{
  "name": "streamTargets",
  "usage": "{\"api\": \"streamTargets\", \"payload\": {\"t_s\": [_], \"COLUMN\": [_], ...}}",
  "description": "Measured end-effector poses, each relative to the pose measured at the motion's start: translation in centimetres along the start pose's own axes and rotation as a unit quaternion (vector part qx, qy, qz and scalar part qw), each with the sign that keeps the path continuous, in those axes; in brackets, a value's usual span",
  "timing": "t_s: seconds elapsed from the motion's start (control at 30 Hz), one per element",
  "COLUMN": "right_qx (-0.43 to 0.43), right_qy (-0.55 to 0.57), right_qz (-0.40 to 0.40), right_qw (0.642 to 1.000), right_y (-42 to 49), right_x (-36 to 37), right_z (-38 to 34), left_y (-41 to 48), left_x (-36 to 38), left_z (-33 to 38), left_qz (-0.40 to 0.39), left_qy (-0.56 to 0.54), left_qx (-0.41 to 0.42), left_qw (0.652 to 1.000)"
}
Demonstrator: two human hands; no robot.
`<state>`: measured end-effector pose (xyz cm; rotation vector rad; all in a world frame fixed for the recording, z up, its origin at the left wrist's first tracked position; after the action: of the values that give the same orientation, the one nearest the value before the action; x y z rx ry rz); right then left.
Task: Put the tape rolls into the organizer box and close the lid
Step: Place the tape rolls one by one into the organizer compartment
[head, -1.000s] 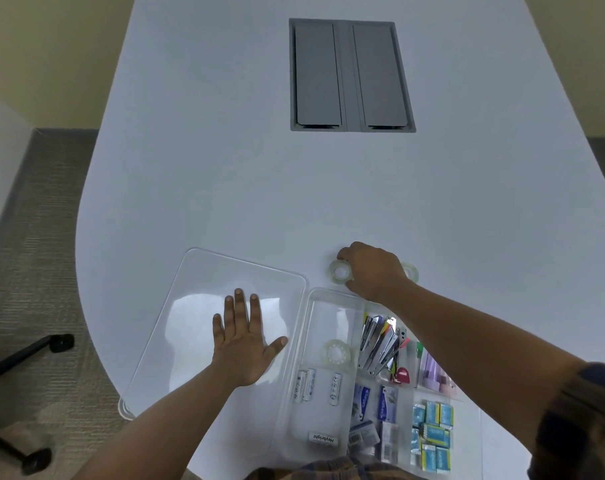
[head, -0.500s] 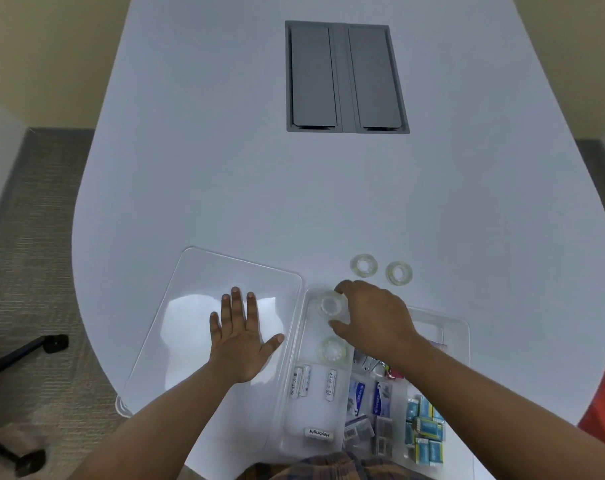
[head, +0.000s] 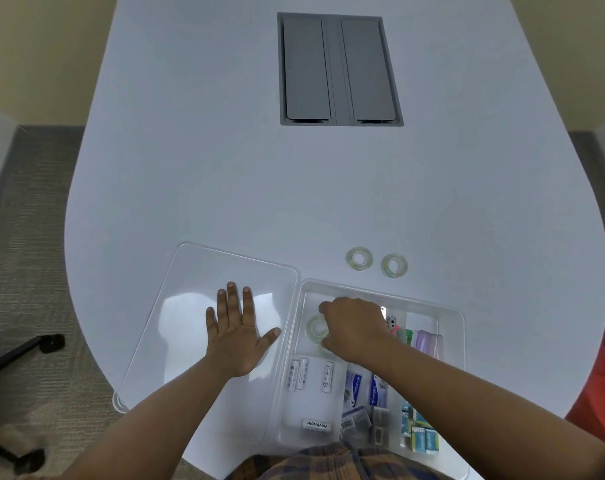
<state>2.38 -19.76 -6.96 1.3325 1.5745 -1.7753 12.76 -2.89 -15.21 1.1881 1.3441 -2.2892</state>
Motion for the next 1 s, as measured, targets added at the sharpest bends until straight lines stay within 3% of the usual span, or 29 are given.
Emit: {"api": "streamTargets", "payload": {"t_s": [0.17,0.33,0.53,0.7,0.87,1.0], "right_qx": [0.019,0.104,0.237,0.246,0.243,0.186], "right_qy": [0.093,0.180,0.175,0.176,0.200,0.249], "right_qz": [0.081,0.189,0.100,0.075,0.128,0.195], "right_qw": [0.992,0.960,0.950,0.950,0.941,0.930], "right_y": [0.0,1.0,2.4,2.9,2.5,1.2], "right_x": [-2.7,-5.9,-2.4,-0.5,-1.8,-4.5], "right_z": [2.3,8.5,17.0,18.2,17.4,14.6], "left_y": [0.2,0.5,0.8,0.8,1.0,1.1], "left_x": [0.2,0.6,0.9,0.9,0.9,1.1], "left_z": [-0.2,-0.6,-0.7,-0.7,-0.7,-1.0], "left_qz": [0.001,0.014,0.026,0.028,0.027,0.042], "left_qy": [-0.002,0.003,0.011,0.014,0.013,0.013], "left_qx": [0.001,-0.001,-0.006,-0.003,0.001,-0.002], "left_qw": [1.000,1.000,1.000,1.000,1.000,0.999]}}
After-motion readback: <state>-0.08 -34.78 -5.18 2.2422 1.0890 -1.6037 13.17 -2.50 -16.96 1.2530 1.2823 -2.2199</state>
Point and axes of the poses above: each hand's wrist, its own y-axis towards the middle knuckle, its own x-axis out of the palm, z = x × y, the point moved 7 cm from there along y, towards the middle knuckle, and after that the axes turned 2 degrees about -y, right-handed, at the moved point
